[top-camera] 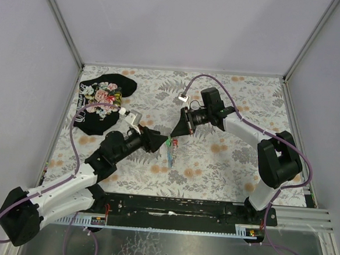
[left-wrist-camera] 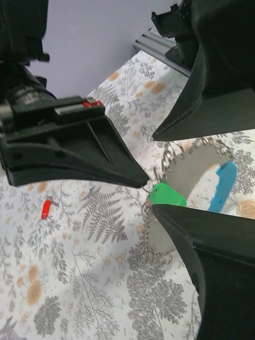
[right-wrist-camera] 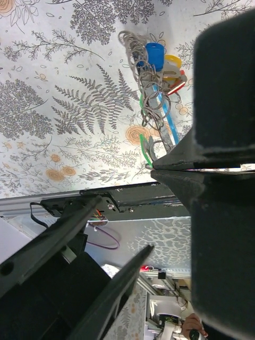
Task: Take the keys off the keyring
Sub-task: Pick up the key from the keyring.
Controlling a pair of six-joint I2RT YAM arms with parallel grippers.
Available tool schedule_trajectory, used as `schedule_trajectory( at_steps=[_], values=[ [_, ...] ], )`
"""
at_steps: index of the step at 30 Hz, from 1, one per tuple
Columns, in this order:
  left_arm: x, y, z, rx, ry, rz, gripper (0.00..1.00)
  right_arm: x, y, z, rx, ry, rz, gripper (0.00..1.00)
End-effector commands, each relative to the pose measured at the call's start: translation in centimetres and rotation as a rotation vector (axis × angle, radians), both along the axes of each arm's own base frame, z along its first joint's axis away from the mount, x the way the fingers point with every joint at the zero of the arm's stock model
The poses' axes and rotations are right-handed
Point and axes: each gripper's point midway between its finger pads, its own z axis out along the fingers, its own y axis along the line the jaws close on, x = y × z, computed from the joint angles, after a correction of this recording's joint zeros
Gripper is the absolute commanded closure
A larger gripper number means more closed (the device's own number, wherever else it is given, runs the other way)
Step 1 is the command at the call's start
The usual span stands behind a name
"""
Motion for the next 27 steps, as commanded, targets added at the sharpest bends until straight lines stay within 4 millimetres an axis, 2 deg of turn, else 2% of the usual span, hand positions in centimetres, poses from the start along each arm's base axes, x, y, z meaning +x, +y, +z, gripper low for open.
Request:
schedule_trajectory(
  at_steps=[1, 5, 12, 19, 27],
  values=[
    [0.9, 0.9, -2.4, 0.063, -0.007, 0.049, 0.48, -0.4, -0.2, 2.4, 0.051, -0.072, 0.036, 1.0],
    [0.7, 0.4, -3.2, 0.045, -0.004, 0.017, 0.45, -0.5, -0.2, 2.6, 0.054, -0.079, 0.041, 1.0],
    [0.8, -0.6, -4.3, 0.049, -0.006, -0.035, 0.46, -0.5, -0.3, 2.7, 0.057, -0.081, 0.042, 1.0],
    [0.8, -0.7, -4.3, 0.027, -0.016, -0.037, 0.45, -0.5, -0.2, 2.8, 0.059, -0.075, 0.044, 1.0],
    [1.5, -0.4, -5.8, 0.078, -0.022, -0.013, 0.46, -0.6, -0.1, 2.9, 0.067, -0.068, 0.047, 1.0]
  ],
)
